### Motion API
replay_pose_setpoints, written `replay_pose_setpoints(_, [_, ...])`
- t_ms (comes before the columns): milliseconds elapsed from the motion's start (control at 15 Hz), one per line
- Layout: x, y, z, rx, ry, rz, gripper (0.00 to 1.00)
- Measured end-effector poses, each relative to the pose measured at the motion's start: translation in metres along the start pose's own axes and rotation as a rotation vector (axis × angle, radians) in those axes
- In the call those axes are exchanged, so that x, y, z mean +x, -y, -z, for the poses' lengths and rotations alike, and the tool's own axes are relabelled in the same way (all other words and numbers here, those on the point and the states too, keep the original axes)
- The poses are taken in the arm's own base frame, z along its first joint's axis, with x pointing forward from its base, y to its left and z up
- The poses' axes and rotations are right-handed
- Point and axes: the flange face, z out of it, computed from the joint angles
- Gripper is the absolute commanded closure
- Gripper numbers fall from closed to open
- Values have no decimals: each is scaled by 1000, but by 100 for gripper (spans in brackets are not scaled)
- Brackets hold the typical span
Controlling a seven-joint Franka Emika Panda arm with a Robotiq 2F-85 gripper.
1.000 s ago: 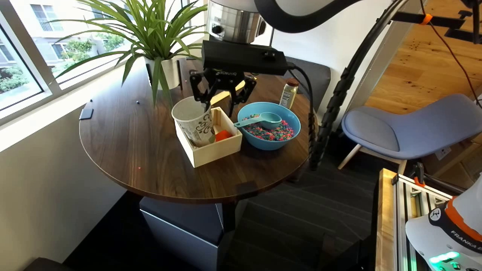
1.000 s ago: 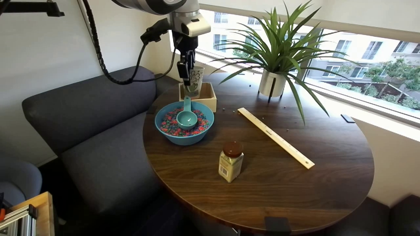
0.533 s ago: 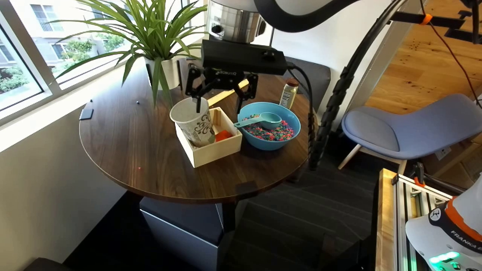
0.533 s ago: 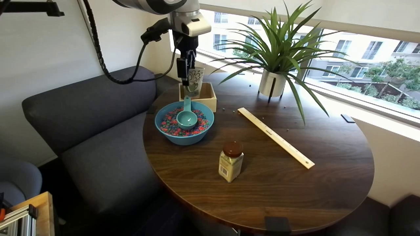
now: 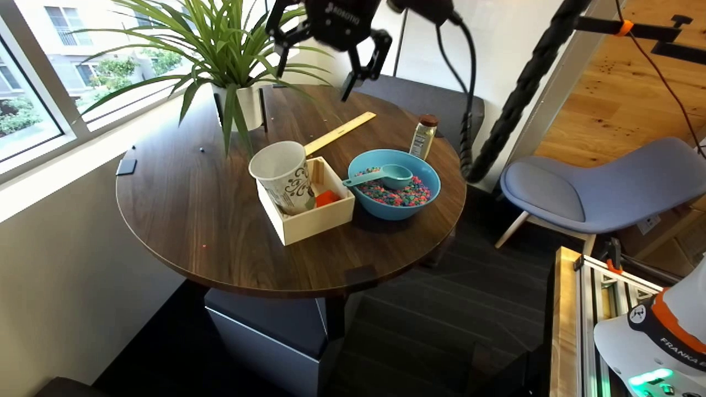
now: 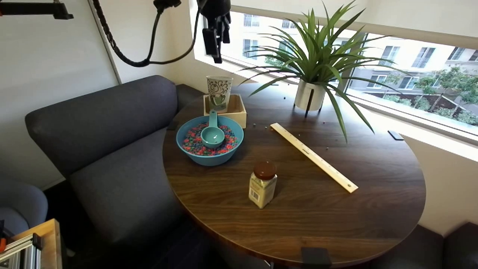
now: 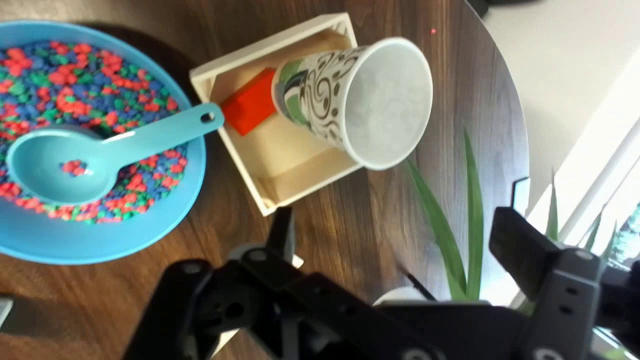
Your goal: Remove the glass container from the wooden box, put it on the table and put the paper cup in the wooden box
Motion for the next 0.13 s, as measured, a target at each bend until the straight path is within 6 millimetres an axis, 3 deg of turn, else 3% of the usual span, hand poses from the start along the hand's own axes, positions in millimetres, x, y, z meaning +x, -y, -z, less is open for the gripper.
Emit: replay_pose_setpoints(133, [12, -26, 40, -25, -39, 19, 0])
